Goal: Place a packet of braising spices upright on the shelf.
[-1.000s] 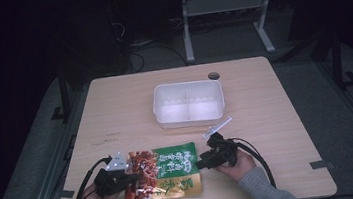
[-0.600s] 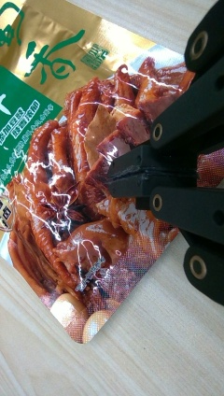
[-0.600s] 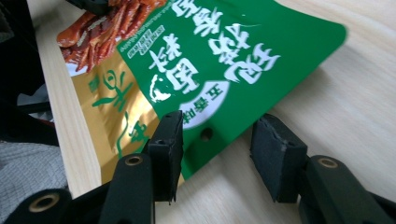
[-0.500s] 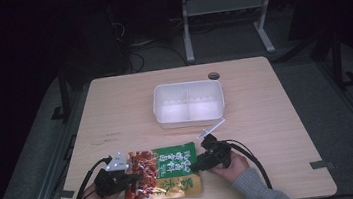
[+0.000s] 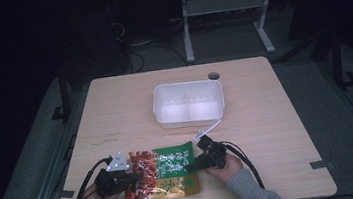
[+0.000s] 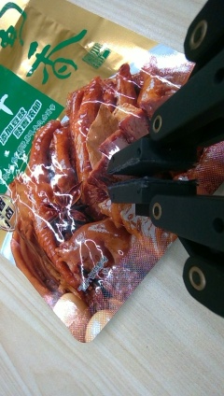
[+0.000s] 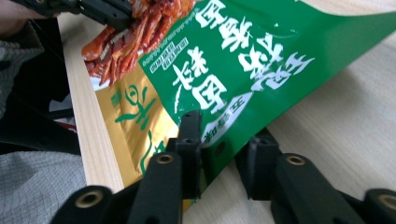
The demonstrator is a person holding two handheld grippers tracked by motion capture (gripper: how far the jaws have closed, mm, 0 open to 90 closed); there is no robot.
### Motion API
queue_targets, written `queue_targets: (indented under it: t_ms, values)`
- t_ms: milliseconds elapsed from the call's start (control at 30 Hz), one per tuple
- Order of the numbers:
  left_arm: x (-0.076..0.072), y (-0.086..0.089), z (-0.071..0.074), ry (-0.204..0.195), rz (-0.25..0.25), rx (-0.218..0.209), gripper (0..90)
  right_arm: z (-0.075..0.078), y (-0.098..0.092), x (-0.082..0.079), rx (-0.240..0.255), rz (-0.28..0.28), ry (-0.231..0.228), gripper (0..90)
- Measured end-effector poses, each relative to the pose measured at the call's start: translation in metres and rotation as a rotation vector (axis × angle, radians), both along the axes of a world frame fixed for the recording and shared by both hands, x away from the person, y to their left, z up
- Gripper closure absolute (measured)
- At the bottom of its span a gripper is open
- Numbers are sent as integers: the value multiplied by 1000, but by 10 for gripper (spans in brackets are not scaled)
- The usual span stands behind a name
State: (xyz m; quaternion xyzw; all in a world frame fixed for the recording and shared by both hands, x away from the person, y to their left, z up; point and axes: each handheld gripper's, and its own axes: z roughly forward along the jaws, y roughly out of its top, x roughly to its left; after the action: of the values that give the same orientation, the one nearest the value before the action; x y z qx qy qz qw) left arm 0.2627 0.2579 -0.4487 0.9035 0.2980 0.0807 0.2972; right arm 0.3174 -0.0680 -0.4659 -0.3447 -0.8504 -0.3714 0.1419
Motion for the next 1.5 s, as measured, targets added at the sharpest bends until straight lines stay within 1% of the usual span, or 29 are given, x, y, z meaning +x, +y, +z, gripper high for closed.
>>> queue_targets:
  t_ms: [133,300,333,400,433,467,500,533,567,633,800,900,967,1000,1033,1067,1100,1200,1300,1333,1400,1433,1500]
  values:
    - [0,0,0,3,1,-7,820,0,1,0,1,0,-1,760]
    - [0,0,0,2,1,-10,793,-1,0,1,9,1,12,810]
    - [0,0,0,0,2,-5,778,0,-1,1,13,2,9,831]
    - [0,1,1,-1,-1,-2,772,1,-1,1,15,2,7,840]
    - [0,1,1,-1,4,-6,764,2,-2,1,17,5,4,852]
    - [0,2,1,-5,14,-6,748,4,-3,-1,15,5,-6,870]
    - [0,2,1,-5,14,-6,740,4,-3,-1,15,5,-6,870]
    - [0,2,1,-7,18,-12,731,7,-4,-2,16,9,-23,892]
    - [0,3,2,-10,20,-14,731,7,-4,-2,16,9,-23,892]
    - [0,6,4,-23,34,-22,709,14,-8,-3,30,8,-35,897]
    - [-1,7,4,-30,44,-26,694,20,-14,-4,43,11,-42,899]
    - [-1,7,4,-32,46,-25,687,26,-17,-3,40,12,-47,900]
    - [-1,7,5,-34,52,-29,686,33,-19,-3,35,15,-60,899]
    - [-1,7,5,-39,56,-29,685,42,-21,-3,37,22,-82,899]
    - [-1,7,5,-39,56,-29,683,42,-21,-3,37,22,-82,899]
    - [-1,8,6,-46,60,-29,679,53,-22,-3,32,26,-107,900]
    - [-1,8,6,-46,60,-29,675,53,-22,-3,32,26,-107,900]
    - [-1,10,6,-52,68,-36,662,67,-23,-1,21,28,-131,900]
    - [0,10,6,-49,78,-37,613,78,-25,2,5,40,-146,900]
    - [0,10,5,-46,78,-35,594,85,-25,4,-3,50,-154,900]
    - [0,9,5,-48,78,-33,580,92,-25,7,-8,60,-155,900]
    - [0,9,5,-48,78,-33,573,92,-25,7,-8,60,-155,900]
    - [0,9,5,-47,79,-30,568,99,-25,10,-11,69,-158,900]
